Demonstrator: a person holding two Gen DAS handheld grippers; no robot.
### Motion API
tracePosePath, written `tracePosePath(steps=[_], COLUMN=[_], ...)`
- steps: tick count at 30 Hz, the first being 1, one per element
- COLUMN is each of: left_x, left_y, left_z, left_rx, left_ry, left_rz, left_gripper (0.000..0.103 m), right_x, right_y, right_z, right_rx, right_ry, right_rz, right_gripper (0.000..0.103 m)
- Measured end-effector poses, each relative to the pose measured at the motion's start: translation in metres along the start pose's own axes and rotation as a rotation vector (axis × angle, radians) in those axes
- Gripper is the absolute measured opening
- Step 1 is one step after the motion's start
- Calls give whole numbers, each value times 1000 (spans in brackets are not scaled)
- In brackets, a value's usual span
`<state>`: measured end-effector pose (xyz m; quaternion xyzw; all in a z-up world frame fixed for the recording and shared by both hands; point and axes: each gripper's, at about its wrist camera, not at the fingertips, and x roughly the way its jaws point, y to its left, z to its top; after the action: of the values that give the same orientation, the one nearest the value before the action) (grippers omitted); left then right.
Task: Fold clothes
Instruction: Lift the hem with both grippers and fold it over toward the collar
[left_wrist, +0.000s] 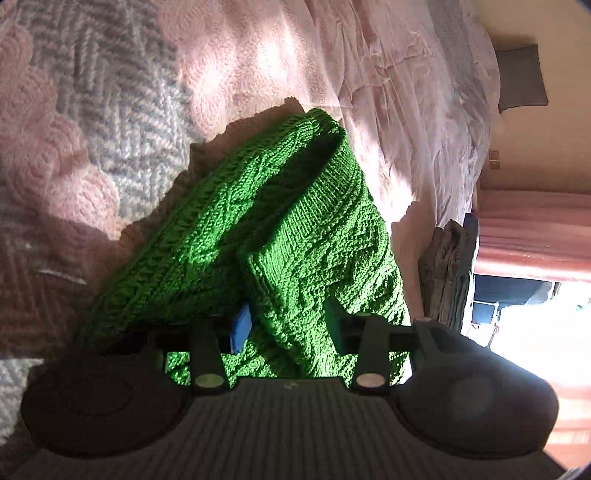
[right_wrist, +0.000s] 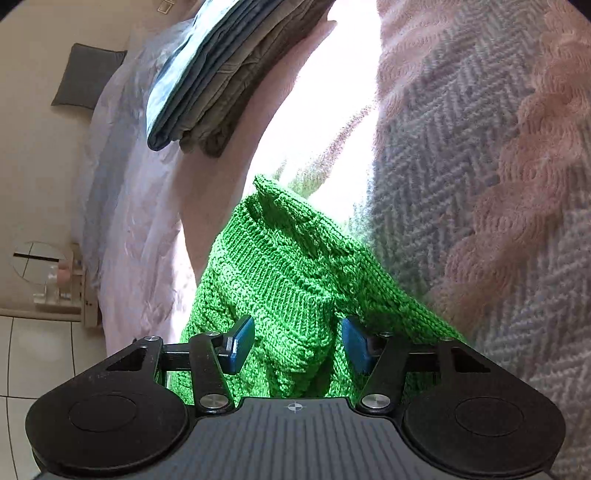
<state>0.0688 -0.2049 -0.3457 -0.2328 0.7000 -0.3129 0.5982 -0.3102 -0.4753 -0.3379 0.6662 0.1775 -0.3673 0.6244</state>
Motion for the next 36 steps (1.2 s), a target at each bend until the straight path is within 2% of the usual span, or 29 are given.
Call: tracePosePath(steps=[1,2,3,5,8,10,12,15,18,27,36], left_x=[1,0,-1,-12,-54,-74,-90,-103,-117,-143,-146], left_y=[0,1,1,-2,-15,-12,-4,21,44,44,51], left_z=[1,1,1,0,-14,-29,-45,-70,-89,-124,-131], left_rx=[0,3,6,48,217,269,301,271,205,303,316], left_ry=[-2,-4,-5,-25,-73,-68,-57,-40,-44,-64,-78], left_rz=[-3,-5,-8,-25,-50,-36,-7,55,69,64,78], left_gripper=[18,9,7,6,6,6,6,6,6,6,6], right_x=[5,10,14,5,-33,-60,-80,-96,-109,-142,-152], right_y=[-2,-5,-9,-6,5,4,-4,-26,-52,-65,-79], right_z=[2,4,6,8,7,-1,-14,-39,-58,-68,-77], right_rx=[15,35,55,22,-73,-96,-116,-130,-93,-103,-88], right_ry=[8,15,21,-9,-63,-55,-26,37,72,75,89], right_rz=[-2,-3,-5,11,68,85,64,-11,-51,-9,-8], right_gripper=[32,12,9,7,7,7,7,7,7,7,7])
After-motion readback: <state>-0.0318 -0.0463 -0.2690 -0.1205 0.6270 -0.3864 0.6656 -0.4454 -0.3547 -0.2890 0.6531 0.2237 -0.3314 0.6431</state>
